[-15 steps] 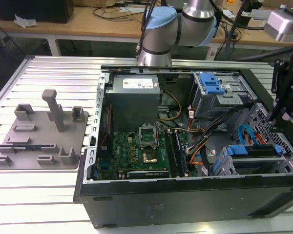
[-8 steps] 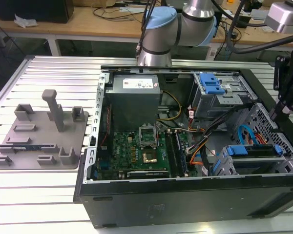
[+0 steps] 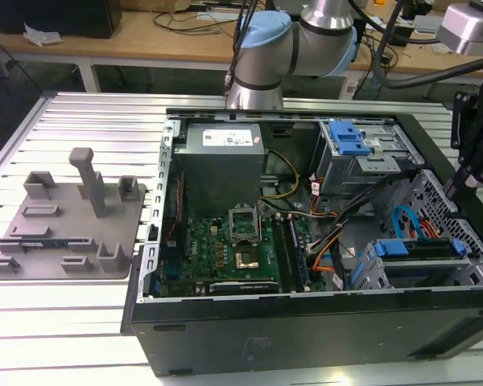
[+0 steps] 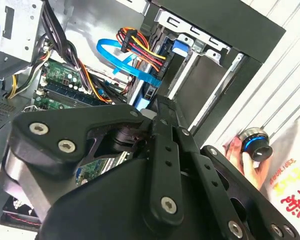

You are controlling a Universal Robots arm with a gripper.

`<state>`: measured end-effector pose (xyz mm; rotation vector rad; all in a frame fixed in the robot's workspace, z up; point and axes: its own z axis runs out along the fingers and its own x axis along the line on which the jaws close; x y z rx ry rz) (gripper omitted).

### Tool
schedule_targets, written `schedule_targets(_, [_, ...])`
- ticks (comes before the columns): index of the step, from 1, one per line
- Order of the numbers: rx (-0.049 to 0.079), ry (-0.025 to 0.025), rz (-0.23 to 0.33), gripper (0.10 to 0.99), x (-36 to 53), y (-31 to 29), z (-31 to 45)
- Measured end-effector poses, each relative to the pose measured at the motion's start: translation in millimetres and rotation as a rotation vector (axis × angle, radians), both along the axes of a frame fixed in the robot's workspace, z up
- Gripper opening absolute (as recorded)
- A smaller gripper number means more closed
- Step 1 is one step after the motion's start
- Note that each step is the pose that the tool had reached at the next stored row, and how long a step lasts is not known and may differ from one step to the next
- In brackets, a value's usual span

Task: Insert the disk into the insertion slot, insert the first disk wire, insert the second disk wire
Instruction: 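Insert the second disk wire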

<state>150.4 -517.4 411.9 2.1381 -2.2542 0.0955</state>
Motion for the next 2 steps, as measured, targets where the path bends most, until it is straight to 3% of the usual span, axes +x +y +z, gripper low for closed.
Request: schedule_targets(2, [0.0,0.0,0.0,0.106,0.0,0.0,0.0])
